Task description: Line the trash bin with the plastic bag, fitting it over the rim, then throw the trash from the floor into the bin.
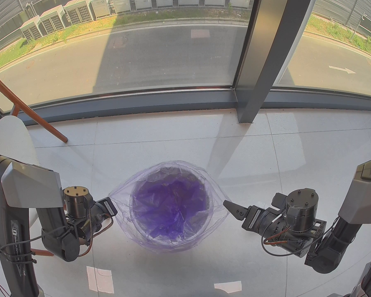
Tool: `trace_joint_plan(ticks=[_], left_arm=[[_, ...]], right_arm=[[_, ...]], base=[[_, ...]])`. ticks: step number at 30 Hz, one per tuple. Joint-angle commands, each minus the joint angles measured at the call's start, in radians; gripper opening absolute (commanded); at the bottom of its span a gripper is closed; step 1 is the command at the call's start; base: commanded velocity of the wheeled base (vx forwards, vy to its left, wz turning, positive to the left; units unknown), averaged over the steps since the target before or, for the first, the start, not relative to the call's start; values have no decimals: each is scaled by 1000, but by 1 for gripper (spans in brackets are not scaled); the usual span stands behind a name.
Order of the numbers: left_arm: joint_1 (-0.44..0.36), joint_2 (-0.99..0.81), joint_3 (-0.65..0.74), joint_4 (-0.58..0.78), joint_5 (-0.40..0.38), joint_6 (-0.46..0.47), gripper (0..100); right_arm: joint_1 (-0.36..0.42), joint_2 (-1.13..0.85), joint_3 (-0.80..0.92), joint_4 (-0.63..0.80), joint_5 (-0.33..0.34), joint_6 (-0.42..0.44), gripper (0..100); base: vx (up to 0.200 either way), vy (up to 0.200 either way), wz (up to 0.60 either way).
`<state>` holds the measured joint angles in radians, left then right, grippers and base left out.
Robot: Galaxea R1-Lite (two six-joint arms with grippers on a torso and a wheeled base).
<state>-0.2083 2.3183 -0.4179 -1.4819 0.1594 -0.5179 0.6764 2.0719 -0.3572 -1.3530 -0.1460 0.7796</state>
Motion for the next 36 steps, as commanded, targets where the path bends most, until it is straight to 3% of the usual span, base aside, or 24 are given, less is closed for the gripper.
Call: trace_joint_plan(ticks=[1,4,5,12,18,22,26,33,34,36], left_arm=[[3,85,7,-66,-6,-5,0],[3,85,16,-66,-14,-16,0],[3,85,22,-64,-15,-17,100],[9,78,14,-89,-15,-39,100],[20,-85,51,-89,-40,-126,100],[12,-275,97,-89,-110,-146,100],[-29,-456,110,-86,-231,-146,100],[-103,-675,73,88,-259,-174,100],[-129,-758,74,124,-259,-271,100],[-180,-813,103,135,-259,-367,100]], right_arm=[[-3,-1,1,0,0,0,100],[-1,-1,1,-2,-4,0,100],[0,-1,1,0,-7,0,100],[2,-1,1,0,-14,0,100],[0,-9,11,-2,-14,0,100],[-9,-9,11,0,-14,0,100],[-35,-10,11,0,-15,-2,100],[-112,-19,35,-2,-23,-29,100],[-155,-47,37,0,-20,-83,100],[-201,-79,38,2,-6,-146,100]], base=[[0,0,0],[0,0,0],[0,0,0],[0,0,0],[0,0,0],[0,0,0],[0,0,0],[0,0,0],[0,0,0],[0,0,0]])
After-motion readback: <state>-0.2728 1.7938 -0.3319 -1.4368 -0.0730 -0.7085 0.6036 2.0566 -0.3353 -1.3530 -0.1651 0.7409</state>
